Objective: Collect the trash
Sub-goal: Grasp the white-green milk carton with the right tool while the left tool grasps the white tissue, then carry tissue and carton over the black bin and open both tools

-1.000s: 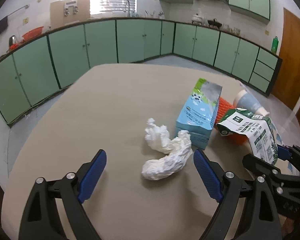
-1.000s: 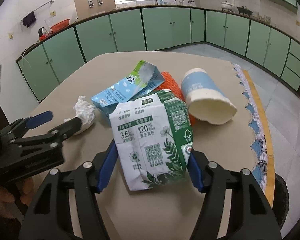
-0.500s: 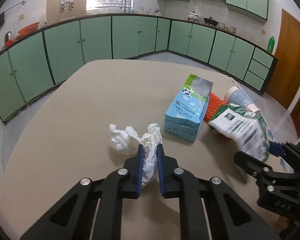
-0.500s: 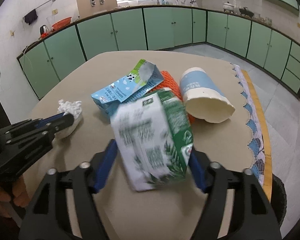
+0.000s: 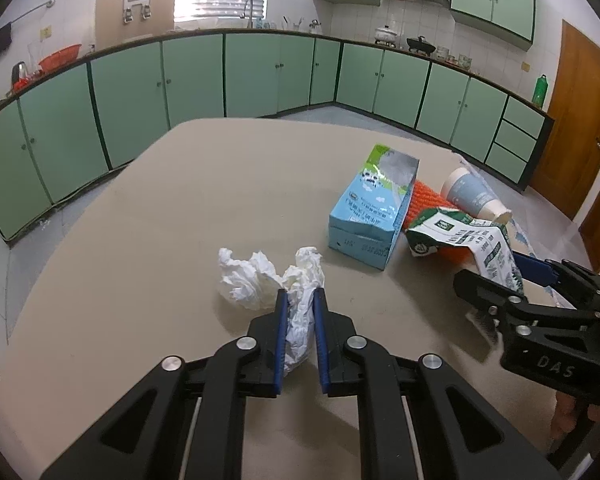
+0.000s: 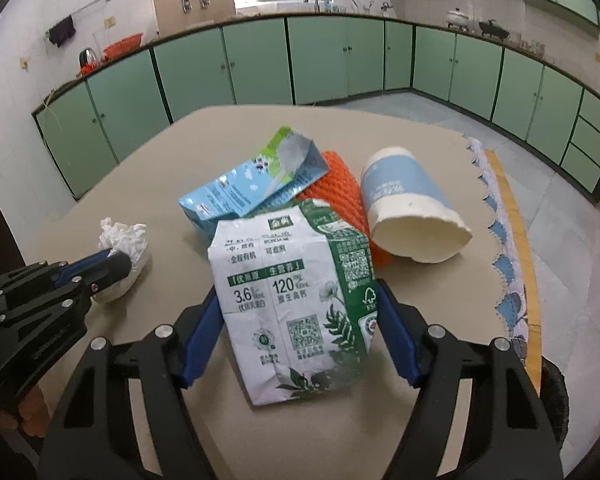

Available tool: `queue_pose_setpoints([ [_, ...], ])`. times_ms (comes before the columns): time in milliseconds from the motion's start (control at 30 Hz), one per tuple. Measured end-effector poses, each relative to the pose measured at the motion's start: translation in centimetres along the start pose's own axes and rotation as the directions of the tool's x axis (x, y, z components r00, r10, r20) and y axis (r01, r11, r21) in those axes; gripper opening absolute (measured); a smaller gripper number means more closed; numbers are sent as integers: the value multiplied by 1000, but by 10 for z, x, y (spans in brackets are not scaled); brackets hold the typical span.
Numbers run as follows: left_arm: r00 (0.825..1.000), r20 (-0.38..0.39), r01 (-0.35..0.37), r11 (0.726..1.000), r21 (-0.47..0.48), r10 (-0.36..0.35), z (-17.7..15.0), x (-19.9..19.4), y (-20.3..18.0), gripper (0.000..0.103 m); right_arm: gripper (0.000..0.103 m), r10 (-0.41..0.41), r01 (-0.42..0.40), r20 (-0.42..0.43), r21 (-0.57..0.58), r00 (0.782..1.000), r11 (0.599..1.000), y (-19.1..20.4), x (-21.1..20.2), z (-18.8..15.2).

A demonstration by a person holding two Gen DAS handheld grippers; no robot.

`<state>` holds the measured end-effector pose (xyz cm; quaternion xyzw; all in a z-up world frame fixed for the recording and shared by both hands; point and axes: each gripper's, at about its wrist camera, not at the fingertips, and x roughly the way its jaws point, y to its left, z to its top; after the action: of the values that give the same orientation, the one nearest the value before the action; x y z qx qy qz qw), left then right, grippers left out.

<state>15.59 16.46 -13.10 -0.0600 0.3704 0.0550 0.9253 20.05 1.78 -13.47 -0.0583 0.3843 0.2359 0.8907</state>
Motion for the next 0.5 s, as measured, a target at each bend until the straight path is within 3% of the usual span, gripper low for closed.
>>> queue_pose_setpoints([
  [500, 996, 83, 40, 999, 30, -42, 6, -46, -25, 13, 69, 31, -34, 117, 20, 993, 999, -17, -69, 3],
])
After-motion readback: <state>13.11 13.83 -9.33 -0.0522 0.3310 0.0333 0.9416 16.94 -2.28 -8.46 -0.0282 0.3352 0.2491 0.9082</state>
